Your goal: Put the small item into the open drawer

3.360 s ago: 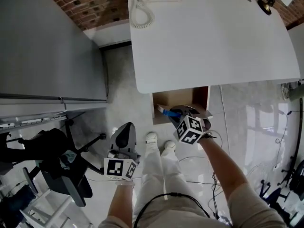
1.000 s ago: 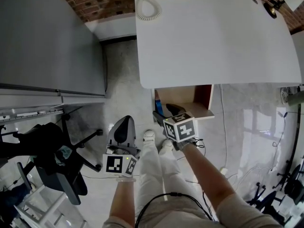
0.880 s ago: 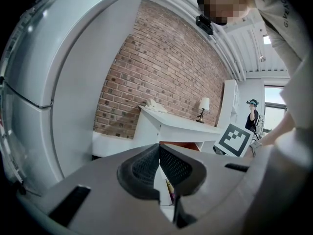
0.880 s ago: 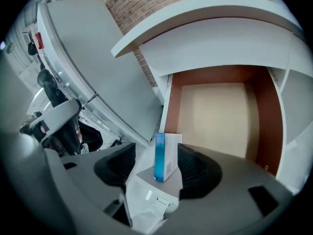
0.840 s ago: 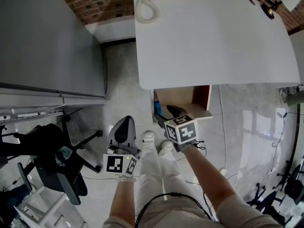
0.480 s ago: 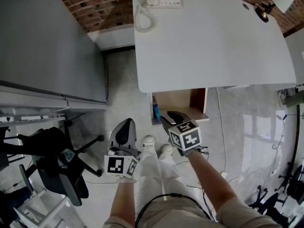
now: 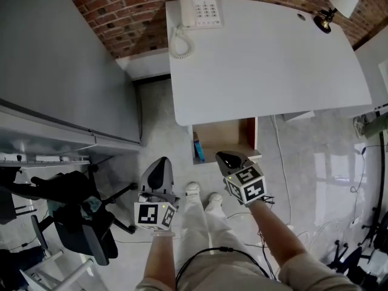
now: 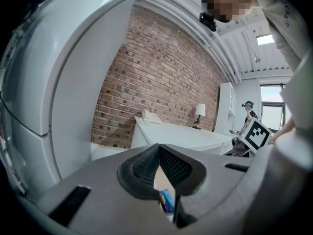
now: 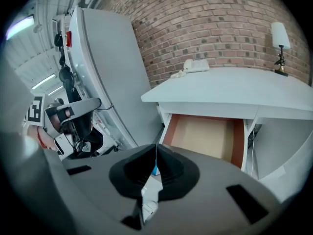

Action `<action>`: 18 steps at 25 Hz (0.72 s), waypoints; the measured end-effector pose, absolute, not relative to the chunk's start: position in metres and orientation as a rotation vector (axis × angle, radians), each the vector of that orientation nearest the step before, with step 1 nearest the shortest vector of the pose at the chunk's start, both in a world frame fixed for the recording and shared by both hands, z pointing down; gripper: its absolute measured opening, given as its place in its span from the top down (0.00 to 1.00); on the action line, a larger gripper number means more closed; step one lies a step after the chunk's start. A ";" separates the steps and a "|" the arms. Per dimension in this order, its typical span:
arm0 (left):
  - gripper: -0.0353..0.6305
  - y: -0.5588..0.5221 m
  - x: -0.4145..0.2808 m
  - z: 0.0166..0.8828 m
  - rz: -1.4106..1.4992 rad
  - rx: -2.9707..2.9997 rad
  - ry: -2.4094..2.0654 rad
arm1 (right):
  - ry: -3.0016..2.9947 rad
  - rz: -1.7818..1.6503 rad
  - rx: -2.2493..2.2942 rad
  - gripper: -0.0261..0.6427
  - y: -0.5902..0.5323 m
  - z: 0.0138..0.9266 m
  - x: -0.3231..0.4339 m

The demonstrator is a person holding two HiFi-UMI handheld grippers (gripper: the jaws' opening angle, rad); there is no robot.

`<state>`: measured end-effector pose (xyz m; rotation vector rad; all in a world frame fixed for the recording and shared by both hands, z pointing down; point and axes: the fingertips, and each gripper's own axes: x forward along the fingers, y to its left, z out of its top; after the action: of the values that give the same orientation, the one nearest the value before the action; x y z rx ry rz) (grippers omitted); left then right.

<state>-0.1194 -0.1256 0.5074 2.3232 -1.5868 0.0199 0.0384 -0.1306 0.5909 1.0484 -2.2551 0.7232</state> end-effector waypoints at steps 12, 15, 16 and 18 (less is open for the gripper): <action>0.94 -0.107 -0.117 0.466 -0.005 2.337 -1.619 | -2.364 0.629 1.113 0.95 -0.123 0.527 0.057; 0.94 -0.104 -0.117 0.456 -0.043 2.325 -1.620 | -2.386 0.591 1.117 0.95 -0.116 0.513 0.061; 0.94 -0.104 -0.117 0.452 -0.059 2.321 -1.619 | -2.393 0.576 1.121 0.95 -0.113 0.509 0.062; 0.94 -0.104 -0.117 0.444 -0.076 2.321 -1.618 | -2.410 0.542 1.130 0.95 -0.109 0.500 0.066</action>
<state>-0.1166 -0.1040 0.4435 2.3206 -1.6177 -0.0760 0.0656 -0.1095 0.5001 1.1298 -2.4103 0.5421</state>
